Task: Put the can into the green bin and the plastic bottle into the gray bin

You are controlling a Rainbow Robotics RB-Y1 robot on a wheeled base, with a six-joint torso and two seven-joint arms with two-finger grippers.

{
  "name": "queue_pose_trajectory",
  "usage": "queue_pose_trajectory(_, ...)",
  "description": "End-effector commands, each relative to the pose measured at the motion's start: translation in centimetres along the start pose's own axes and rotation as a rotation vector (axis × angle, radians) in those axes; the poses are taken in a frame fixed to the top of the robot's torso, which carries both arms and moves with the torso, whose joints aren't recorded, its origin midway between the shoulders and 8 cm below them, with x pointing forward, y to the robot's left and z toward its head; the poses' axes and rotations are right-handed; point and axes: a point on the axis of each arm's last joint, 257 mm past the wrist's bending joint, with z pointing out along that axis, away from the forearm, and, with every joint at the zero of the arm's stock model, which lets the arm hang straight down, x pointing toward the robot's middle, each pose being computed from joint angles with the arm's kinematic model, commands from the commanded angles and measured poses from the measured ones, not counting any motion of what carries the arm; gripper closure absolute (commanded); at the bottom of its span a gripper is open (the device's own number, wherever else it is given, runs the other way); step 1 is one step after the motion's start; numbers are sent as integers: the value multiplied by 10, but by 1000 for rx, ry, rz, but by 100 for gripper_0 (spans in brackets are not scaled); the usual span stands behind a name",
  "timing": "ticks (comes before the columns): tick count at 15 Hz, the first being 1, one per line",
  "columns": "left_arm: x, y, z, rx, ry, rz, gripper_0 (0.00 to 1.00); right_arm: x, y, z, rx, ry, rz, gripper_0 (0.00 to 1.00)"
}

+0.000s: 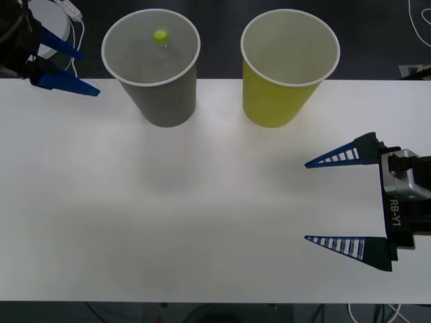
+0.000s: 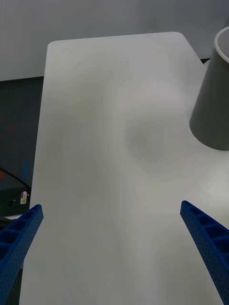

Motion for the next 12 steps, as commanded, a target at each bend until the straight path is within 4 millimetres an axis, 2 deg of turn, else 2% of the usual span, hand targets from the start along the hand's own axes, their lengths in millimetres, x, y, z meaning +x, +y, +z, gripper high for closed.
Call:
queue_pose_trajectory(1,3,-5,4,-11,-17,15,0,0,0,0,0,0,0,0)
queue_pose_trajectory(8,3,-14,10,-28,-93,55,0,0,0,0,0,0,0,0)
queue_pose_trajectory(12,15,-25,14,-38,-111,74,0,0,0,0,0,0,0,0)
